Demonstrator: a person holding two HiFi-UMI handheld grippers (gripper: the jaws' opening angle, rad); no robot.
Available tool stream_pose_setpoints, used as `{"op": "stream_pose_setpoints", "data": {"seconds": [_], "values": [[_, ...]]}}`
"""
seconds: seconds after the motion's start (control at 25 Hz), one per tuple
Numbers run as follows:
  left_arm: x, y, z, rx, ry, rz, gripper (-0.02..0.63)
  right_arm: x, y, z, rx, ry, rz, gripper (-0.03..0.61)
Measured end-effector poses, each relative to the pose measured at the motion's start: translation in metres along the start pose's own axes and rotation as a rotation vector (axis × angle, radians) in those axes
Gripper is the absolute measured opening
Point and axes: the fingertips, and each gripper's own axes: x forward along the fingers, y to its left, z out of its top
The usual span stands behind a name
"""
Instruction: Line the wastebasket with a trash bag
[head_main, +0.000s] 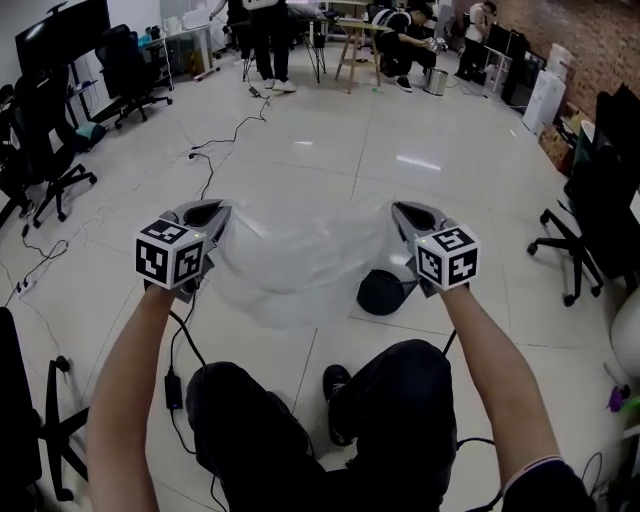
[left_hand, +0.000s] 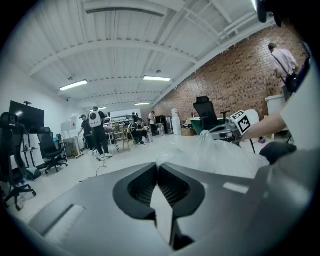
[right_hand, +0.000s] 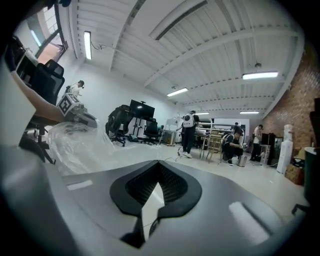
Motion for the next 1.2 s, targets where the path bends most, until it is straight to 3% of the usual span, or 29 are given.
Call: {"op": "stream_pose_setpoints", "data": {"seconds": [0.36, 0.6, 0.92, 1.2], "values": [[0.06, -0.05, 0.095, 0.028, -0.132, -0.069, 0.011, -0.076, -0.088, 0.051, -0.032, -0.098, -0.157, 0.002], [0.104, -0.083, 0.126, 0.025, -0.17, -0.117, 0.011, -0.109, -0.13, 0.054, -0.036, -0.114, -0.216, 0.002], [0.159, -0.114, 0.134, 0.009, -0.161, -0.179, 0.011, -0.124, -0.171, 0.049, -0.017, -0.123, -0.282, 0.002], [0.212, -0.123, 0.134, -0.007, -0.158, -0.179, 0.011, -0.116, -0.208, 0.039, -0.016, -0.116, -0.314, 0.002]]}}
